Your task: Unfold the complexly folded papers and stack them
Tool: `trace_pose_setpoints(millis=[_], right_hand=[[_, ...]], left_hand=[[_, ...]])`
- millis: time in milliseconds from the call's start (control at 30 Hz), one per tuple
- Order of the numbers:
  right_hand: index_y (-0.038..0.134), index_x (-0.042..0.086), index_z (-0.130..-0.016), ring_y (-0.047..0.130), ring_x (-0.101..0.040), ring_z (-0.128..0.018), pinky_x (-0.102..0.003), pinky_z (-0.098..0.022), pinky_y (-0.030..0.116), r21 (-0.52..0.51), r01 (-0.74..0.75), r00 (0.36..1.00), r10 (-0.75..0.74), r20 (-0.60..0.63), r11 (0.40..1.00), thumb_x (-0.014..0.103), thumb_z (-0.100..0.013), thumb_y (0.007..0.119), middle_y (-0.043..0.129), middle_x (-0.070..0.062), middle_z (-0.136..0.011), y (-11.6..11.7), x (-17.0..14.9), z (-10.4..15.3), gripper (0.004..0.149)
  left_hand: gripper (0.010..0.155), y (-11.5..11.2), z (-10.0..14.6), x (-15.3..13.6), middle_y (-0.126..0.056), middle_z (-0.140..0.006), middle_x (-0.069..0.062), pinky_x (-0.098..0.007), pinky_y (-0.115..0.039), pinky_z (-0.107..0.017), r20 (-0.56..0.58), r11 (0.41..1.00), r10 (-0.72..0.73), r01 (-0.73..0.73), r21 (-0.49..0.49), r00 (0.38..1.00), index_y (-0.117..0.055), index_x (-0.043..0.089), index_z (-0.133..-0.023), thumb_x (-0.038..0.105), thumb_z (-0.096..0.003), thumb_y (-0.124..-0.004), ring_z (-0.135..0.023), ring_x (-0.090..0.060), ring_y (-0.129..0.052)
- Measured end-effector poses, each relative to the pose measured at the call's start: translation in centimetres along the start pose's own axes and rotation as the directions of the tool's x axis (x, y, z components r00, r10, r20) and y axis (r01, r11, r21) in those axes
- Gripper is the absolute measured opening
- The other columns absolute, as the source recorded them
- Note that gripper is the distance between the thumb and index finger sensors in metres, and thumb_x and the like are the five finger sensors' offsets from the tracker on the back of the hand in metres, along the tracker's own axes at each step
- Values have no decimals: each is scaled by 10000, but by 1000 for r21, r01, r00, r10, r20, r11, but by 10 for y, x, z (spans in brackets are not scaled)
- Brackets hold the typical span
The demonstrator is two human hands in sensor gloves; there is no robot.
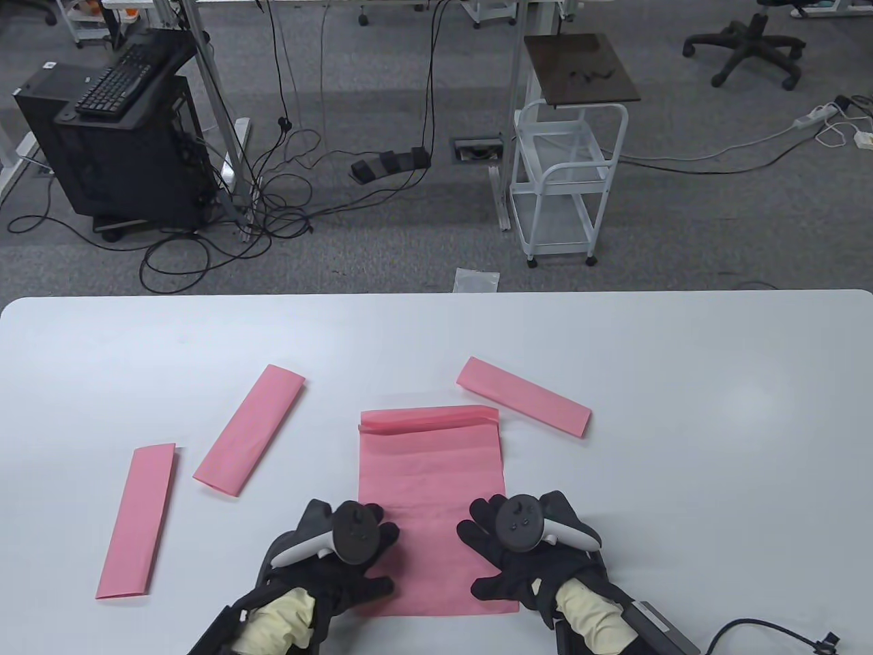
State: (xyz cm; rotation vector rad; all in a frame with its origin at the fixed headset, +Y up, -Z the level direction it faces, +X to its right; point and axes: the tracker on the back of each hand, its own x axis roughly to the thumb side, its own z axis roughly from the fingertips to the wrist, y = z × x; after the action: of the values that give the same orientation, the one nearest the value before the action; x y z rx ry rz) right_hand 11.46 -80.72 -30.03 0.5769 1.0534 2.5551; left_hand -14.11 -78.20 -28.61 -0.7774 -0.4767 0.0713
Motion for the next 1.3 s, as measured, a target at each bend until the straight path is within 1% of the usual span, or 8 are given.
trace_pose_setpoints(millis=[100, 233, 400, 533, 700, 867, 1000, 1300], right_hand=[[136, 491, -1029, -193, -36, -972, -447, -638, -179, 2, 2, 1000, -2, 0, 1000, 568, -477, 666, -92, 246, -1092, 0, 0, 0, 768], [132, 491, -1029, -196, -34, -971, -446, -637, -182, 4, 3, 1000, -3, 0, 1000, 568, -478, 664, -97, 246, -1092, 0, 0, 0, 770], [129, 490, -1030, -197, -36, -971, -447, -638, -182, 4, 1, 1000, -1, 0, 1000, 570, -479, 660, -99, 246, -1092, 0, 0, 0, 769], [128, 491, -1030, -198, -35, -971, -446, -637, -182, 4, 1, 1000, -1, -1, 1000, 570, -480, 659, -99, 247, -1091, 0, 0, -1, 768], [127, 494, -1027, -200, -32, -969, -445, -635, -184, 5, 1, 1000, -1, -2, 1000, 571, -480, 658, -101, 250, -1089, 0, 0, 0, 767], [122, 496, -1025, -208, -30, -965, -442, -631, -191, 11, 4, 1000, -4, -2, 1000, 572, -480, 656, -109, 251, -1085, 0, 0, 0, 767], [120, 495, -1026, -209, -29, -964, -442, -631, -192, 11, 4, 1000, -4, -2, 1000, 572, -480, 655, -111, 251, -1085, 0, 0, -1, 768], [112, 496, -1025, -216, -27, -961, -439, -628, -198, 16, 5, 1000, -5, -2, 1000, 573, -482, 652, -118, 252, -1083, 1, -1, -1, 769]], left_hand=[[754, -4, -26, 18, 206, -1051, 143, -567, 78, -693, 38, 987, -153, 154, -37, 988, 44, 411, -1005, 584, -531, -516, -1017, -239, 195], [689, 9, -39, 3, 169, -1057, 212, -563, 78, -703, -48, 998, -54, 56, 24, 997, 14, 460, -997, 591, -532, -477, -1047, -168, 159], [572, 29, -42, -53, 149, -1058, 257, -567, 90, -692, -250, 987, 145, -122, 103, 957, -23, 500, -988, 522, -561, -403, -1057, -158, 158], [567, 32, -41, -69, 146, -1056, 276, -563, 100, -690, -279, 977, 200, -171, 126, 939, -32, 512, -987, 519, -561, -405, -1052, -149, 169], [598, 41, -38, -61, 121, -1085, 201, -569, 71, -694, -288, 982, 185, -163, 98, 939, -56, 469, -1015, 491, -573, -458, -1064, -196, 129], [658, 38, -38, -3, 173, -1074, 198, -553, 57, -738, -55, 999, 19, -17, 44, 998, -53, 468, -1037, 532, -566, -507, -1060, -177, 171], [672, 33, -57, 19, 160, -1076, 205, -544, 47, -744, -39, 996, -88, 89, 11, 995, -37, 461, -1025, 544, -558, -513, -1067, -164, 149], [699, 68, -102, -5, 159, -1062, 248, -534, 69, -739, -141, 998, 42, -34, 57, 989, -1, 506, -990, 645, -509, -488, -1059, -118, 152]])
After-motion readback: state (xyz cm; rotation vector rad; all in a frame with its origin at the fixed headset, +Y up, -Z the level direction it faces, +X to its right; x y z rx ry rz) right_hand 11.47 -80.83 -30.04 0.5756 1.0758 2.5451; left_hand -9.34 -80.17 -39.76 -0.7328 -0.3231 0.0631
